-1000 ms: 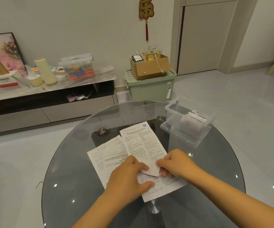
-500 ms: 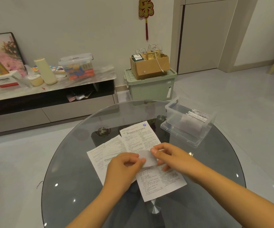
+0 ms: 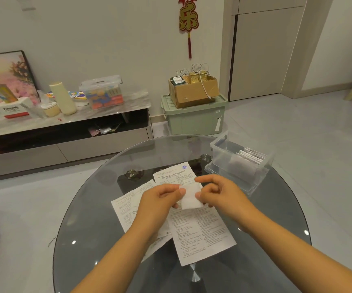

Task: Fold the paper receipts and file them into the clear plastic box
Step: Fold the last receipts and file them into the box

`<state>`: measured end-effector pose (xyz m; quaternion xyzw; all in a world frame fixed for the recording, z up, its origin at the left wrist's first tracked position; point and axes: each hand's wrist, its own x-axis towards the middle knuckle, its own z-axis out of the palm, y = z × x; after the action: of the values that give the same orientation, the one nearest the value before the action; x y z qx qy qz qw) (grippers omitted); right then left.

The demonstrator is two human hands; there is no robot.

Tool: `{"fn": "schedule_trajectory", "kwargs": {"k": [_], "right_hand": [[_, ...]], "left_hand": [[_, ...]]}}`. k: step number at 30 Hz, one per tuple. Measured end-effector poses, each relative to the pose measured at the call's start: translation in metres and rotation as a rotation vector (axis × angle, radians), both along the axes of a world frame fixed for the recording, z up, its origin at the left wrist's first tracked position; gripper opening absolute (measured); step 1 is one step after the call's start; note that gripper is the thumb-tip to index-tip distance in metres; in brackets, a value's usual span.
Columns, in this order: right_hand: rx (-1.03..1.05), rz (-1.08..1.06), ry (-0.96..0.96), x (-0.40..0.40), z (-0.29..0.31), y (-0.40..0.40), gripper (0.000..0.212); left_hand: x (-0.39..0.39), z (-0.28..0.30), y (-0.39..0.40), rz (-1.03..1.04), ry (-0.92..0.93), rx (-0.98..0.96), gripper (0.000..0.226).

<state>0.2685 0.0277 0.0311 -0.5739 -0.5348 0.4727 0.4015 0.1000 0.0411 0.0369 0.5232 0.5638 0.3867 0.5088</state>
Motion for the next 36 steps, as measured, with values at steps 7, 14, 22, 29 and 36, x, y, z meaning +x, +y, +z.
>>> {"fn": "schedule_trajectory", "kwargs": {"k": [7,14,22,29,36], "right_hand": [[0.004,-0.259,0.105,0.029,0.018,0.014,0.012],[0.126,-0.396,0.123,0.056,0.032,0.032,0.007],[0.377,-0.795,-0.141,0.118,0.028,0.06,0.004],[0.459,-0.739,-0.587,0.14,0.014,0.074,0.006],[0.308,-0.645,-0.825,0.135,0.005,0.082,0.021]], "left_hand": [[0.041,0.011,0.033,0.018,-0.187,-0.101,0.011],[0.088,0.022,0.06,-0.063,-0.36,-0.133,0.012],[0.151,0.024,0.098,-0.366,0.261,0.462,0.026],[0.186,0.008,0.126,-0.746,0.906,0.831,0.051],[0.19,-0.002,0.129,-0.794,1.022,0.873,0.064]]}}
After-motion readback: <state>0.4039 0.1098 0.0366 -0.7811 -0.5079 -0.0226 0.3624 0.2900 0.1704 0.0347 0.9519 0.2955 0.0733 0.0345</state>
